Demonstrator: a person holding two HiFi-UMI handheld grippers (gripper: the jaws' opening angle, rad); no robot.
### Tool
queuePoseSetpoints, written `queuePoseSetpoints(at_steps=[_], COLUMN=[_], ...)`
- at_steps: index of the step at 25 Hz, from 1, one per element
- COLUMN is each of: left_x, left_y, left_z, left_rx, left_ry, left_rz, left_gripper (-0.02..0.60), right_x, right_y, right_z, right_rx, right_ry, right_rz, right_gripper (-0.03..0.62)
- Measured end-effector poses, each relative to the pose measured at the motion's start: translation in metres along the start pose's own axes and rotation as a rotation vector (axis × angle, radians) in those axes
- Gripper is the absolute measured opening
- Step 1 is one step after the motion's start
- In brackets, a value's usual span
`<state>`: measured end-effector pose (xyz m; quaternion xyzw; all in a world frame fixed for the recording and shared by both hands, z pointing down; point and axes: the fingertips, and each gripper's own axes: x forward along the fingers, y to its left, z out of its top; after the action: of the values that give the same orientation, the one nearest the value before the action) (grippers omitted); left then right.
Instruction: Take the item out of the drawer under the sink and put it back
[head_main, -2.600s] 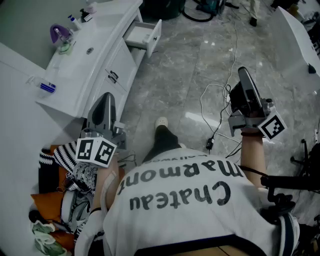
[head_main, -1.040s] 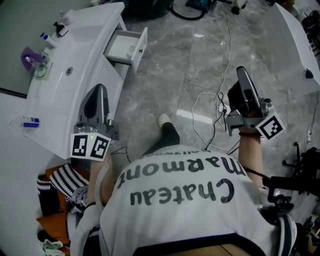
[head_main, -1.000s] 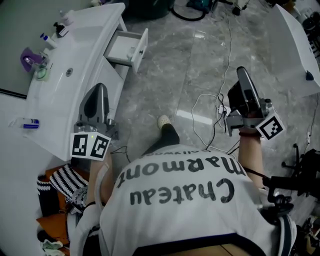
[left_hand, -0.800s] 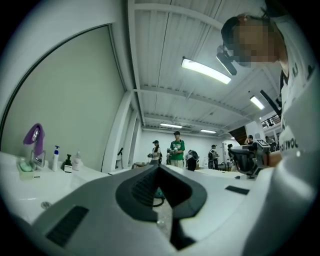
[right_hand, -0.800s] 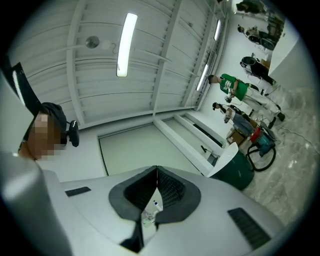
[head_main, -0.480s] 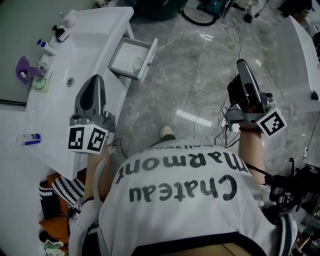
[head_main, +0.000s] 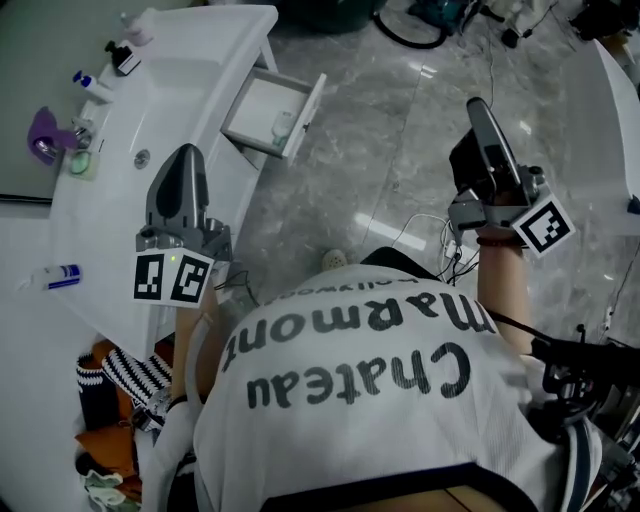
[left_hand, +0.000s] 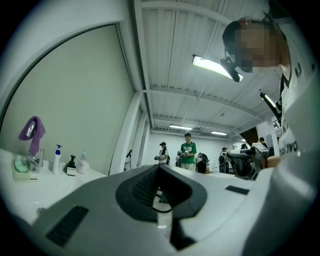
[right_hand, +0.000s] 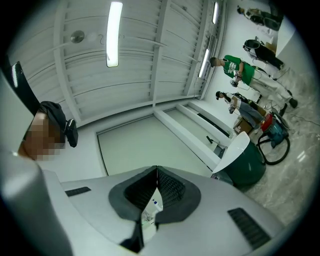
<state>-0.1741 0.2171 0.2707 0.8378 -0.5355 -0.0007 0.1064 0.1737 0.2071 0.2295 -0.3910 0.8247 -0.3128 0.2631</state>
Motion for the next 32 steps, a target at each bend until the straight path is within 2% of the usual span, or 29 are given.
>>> queuePoseSetpoints(at_steps=[6, 12, 17, 24, 32], left_x=[-0.023, -0.038, -0.033, 0.013, 0.113], left_y=[0.002, 0.014, 0.030, 0.047, 0.055], left_z=[-0.018, -0.025, -0.024, -0.027, -0.031], left_rx=[-0.026, -0.033, -0.026, -0.017, -0.029], left_ry=[0.049, 0.061, 0.059, 0.074, 0.055], left_rz=[0.042, 0.130, 0.207, 0.251, 0.354], left_gripper=[0.009, 0.009, 0.009, 0.009, 0.009], right_x=[0.021, 0.049, 0.098, 0.145, 0.211], right_y=[-0.001, -0.016, -0.034, -0.076, -0.172], right_z=[-0.010, -0.020, -0.030, -0.034, 0.004], right_rx=[0.017, 0.042, 0.081, 0.104, 0.151], right_ry=[0.045, 0.085, 0.126, 0.178, 0.258], right_rz=[0.042, 0.097, 0.166, 0.197, 0.218], right_gripper=[0.011, 0.011, 0.011, 0.011, 0.011])
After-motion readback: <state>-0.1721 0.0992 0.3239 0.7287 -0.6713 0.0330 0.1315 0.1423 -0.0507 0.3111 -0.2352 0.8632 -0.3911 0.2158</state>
